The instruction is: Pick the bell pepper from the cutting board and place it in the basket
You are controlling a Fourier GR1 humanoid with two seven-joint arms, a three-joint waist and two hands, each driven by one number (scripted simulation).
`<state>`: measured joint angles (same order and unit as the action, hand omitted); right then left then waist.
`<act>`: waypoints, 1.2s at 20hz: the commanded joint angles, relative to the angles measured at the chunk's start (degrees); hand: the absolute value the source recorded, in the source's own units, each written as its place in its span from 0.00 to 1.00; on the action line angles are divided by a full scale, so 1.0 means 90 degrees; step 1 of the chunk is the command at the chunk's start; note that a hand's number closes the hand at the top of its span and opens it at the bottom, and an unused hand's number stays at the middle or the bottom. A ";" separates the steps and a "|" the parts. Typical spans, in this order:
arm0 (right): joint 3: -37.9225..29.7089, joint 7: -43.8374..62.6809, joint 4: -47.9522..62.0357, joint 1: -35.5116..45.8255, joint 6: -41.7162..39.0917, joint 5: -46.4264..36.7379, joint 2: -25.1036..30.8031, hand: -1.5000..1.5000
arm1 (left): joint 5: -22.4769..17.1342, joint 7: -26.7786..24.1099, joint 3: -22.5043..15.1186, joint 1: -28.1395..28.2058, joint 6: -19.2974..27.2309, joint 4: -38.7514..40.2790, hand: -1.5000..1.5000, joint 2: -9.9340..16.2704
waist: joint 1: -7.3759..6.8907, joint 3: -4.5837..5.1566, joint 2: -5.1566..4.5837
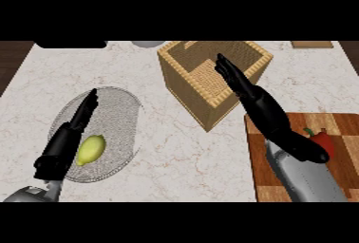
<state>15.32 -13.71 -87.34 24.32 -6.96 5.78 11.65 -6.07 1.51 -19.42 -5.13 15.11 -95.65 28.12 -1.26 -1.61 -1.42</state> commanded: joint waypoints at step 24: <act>-0.0435 0.3871 -0.1810 0.0109 -0.1054 -0.1528 0.3508 0.00 | -0.0138 -0.0257 0.0973 -0.0601 -0.0544 0.0606 0.50 0.0309 | 0.0167 0.0231 0.0195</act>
<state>11.68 14.40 -103.74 20.03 -9.66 -3.33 32.81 -7.21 -0.50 -10.39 -10.15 10.72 -90.31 31.30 1.04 0.38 0.66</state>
